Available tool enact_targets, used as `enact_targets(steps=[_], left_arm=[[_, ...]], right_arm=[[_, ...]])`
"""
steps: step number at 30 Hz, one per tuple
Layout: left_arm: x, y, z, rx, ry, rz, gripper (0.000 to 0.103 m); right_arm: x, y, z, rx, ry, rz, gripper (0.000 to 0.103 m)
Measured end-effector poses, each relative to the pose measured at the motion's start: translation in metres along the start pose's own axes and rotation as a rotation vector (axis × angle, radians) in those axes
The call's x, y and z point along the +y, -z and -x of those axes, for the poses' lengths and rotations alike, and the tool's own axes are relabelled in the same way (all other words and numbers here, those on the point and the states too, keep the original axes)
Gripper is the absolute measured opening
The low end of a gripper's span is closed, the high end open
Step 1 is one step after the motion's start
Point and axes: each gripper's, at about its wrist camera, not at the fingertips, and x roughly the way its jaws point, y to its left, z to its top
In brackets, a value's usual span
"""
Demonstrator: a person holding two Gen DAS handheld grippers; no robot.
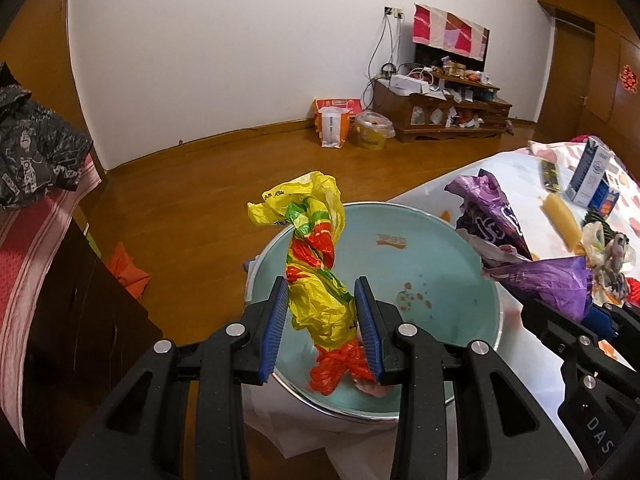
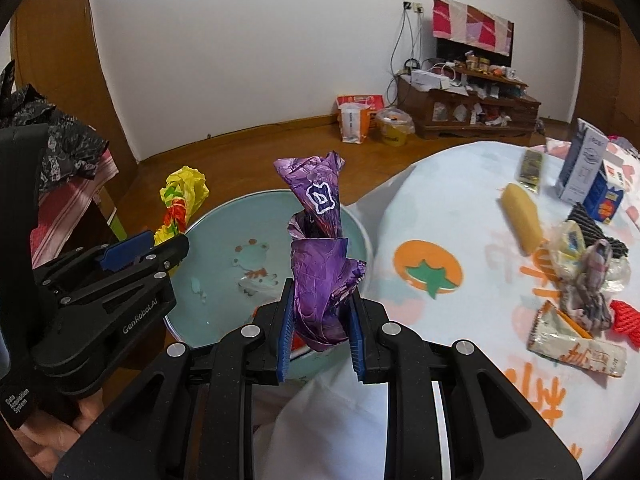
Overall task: Collect trash
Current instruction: 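Carry the yellow wrapper over the bin with the left tool while the right tool carries the purple wrapper, then open both tools over the blue bin to drop both wrappers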
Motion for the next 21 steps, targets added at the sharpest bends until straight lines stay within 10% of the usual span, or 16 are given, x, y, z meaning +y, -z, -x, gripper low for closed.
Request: enact_targets(steps=[21], left_arm=[[0.008,0.005,-0.031,0.063,0.010,-0.001,0.036]], right_arm=[[0.002,-0.004,-0.053,0.097,-0.055,-0.022,0.040]])
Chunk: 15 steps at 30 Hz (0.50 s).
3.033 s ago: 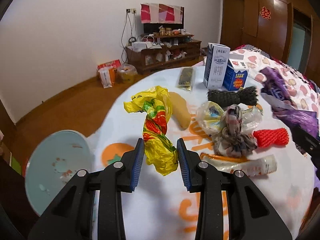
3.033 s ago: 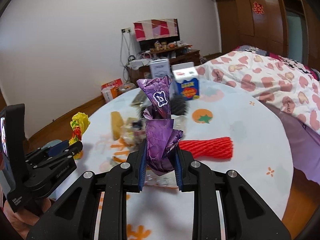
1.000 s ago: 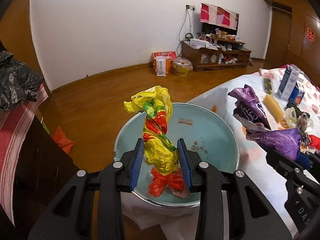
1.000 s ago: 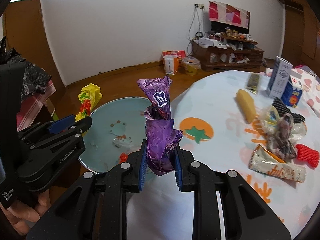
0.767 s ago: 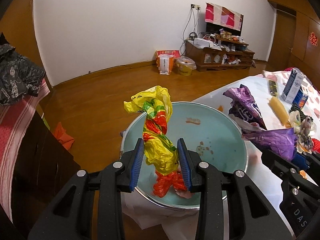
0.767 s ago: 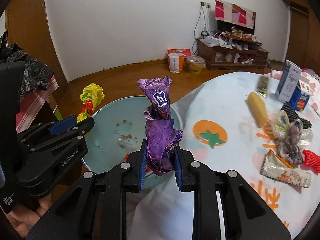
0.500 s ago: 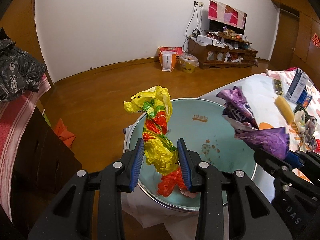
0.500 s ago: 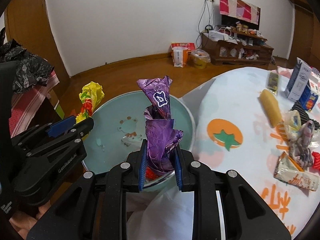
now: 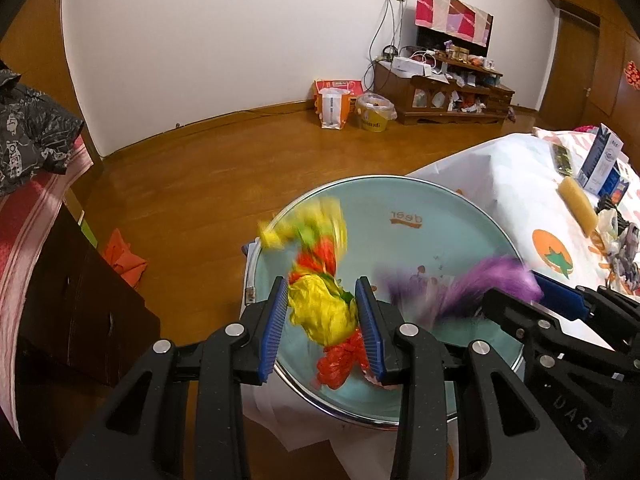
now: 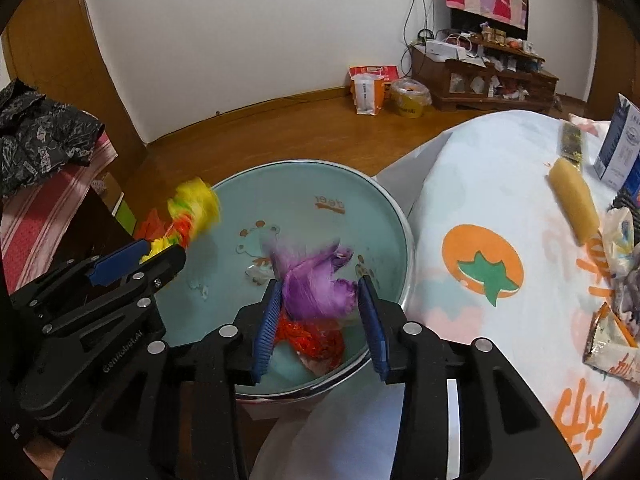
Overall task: Collect trash
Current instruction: 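Open both tools over the blue bin to drop both wrappers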
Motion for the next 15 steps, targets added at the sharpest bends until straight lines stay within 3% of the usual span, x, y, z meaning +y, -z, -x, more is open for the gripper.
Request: enact_targets(steps=[7,10,12,15], left_arm=[[-0.001,-0.001,0.001,-0.002,-0.007,0.002,0.036],[0.000,-0.001,0.002,-0.007,-0.019,0.005,0.052],[-0.002,0.000,0.003,-0.011,-0.027,0.005,0.064],[-0.007,0.000,0.008,-0.017,-0.031,-0.002,0.070]], right_arm=[[-0.010,0.000,0.012,-0.022,0.031,-0.019,0.040],[-0.018,0.001,0.020,-0.031,0.041,-0.041,0.044],[-0.024,0.002,0.026,-0.040,0.059,-0.053,0.054],[-0.031,0.003,0.035,-0.052,0.073,-0.070,0.058]])
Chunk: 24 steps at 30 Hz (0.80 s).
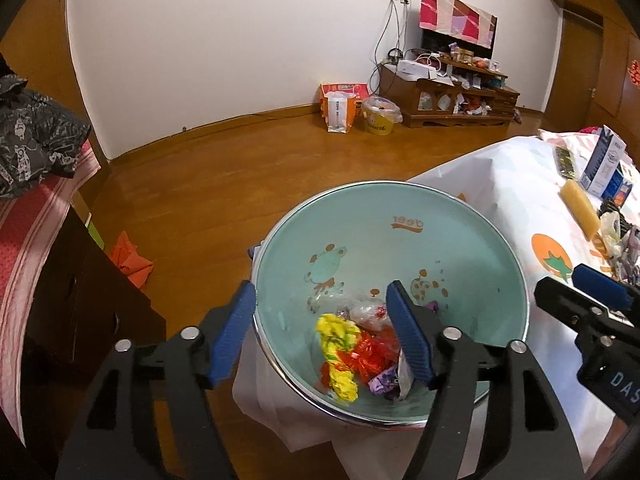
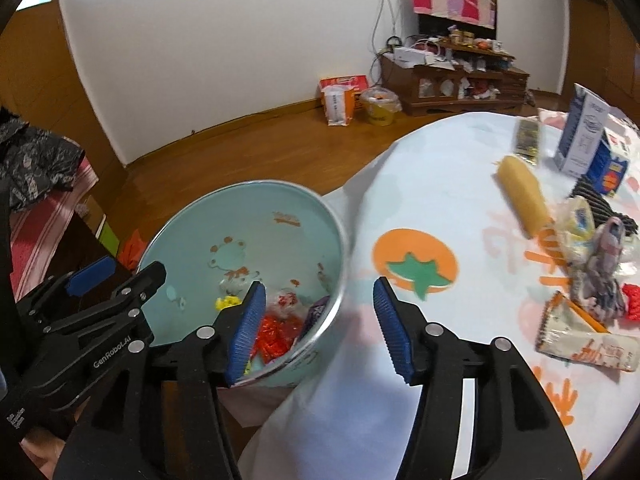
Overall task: Collect trash
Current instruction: 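Open both tools over the blue bin to drop both wrappers, then move both open tools back over the table toward the remaining trash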
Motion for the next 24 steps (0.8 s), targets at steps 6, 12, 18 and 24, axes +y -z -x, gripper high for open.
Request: enact_targets(steps=[6,12,18,24], left_arm=[[-0.011,-0.002,0.012,-0.020,-0.004,-0.020,0.085],[-0.028,0.001,0.022,-0.030,0.010,-0.062,0.086],[-0.048,0.001,0.031,-0.038,0.028,-0.100,0.086],[-0.071,0.005,0.038,-0.045,0.057,-0.143,0.085]], right_arm=[[-0.010,-0.001,0.017,-0.037,0.031,-0.016,0.068],[-0.027,0.004,0.030,-0.042,0.078,-0.048,0.069],[-0.051,0.012,0.046,-0.050,0.102,-0.092,0.069],[-0.077,0.022,0.061,-0.066,0.137,-0.134,0.069]])
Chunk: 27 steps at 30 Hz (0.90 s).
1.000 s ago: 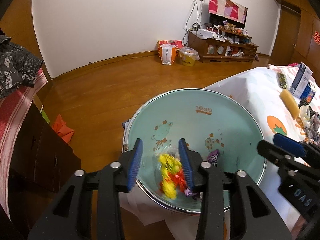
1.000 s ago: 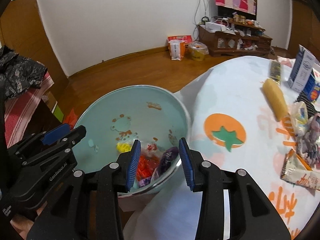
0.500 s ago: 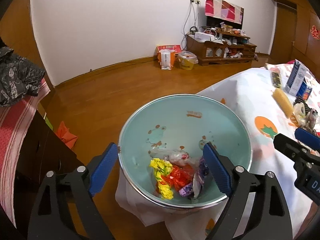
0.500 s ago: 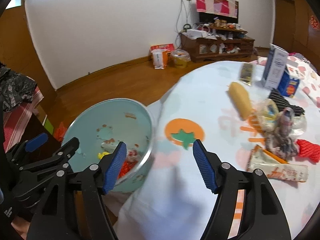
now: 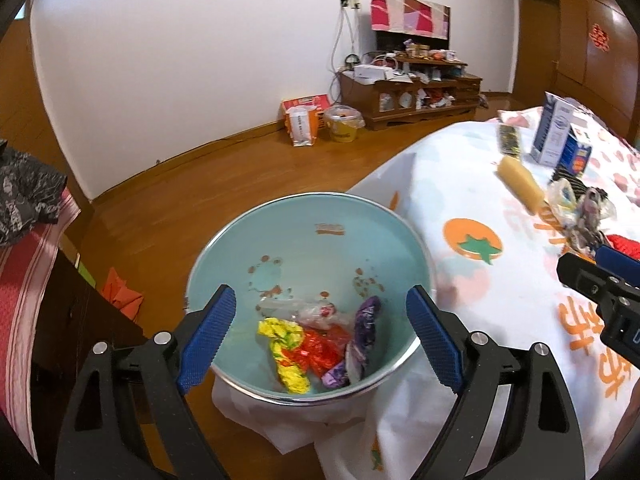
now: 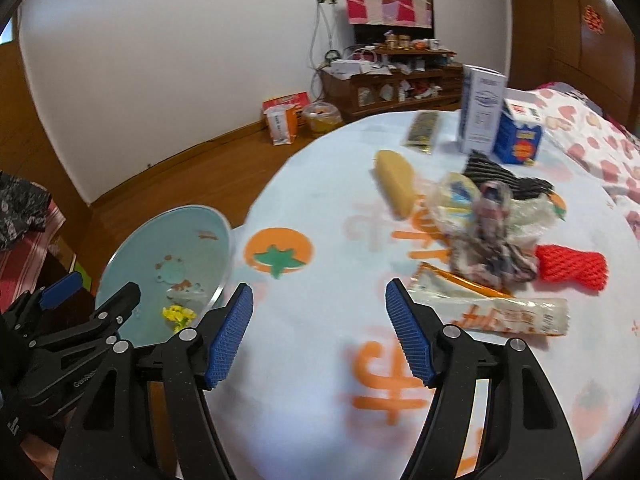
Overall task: Collect trash
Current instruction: 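Move both open tools back over the table toward the remaining trash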
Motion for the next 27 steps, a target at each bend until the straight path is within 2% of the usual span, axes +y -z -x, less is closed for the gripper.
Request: enact_targets(steps=[17,25,27], left_arm=[[-0.094,0.011,0.003,-0.002,0.147,-0.162,0.078],[-0.139,0.012,0.003,-0.012,0.214,-0.239,0.075],[-0.149,0.011,0.001,0.004,0.240,-0.241,0.074]], right_arm=[[-0.126,0.040,0.039,-0.018,0.181,-0.194,0.068],[-0.159,0.049,0.050,-0.023,0.235,-0.215,0.066],[-0.167,0.051,0.049,-0.015,0.234,-0.234,0.061]])
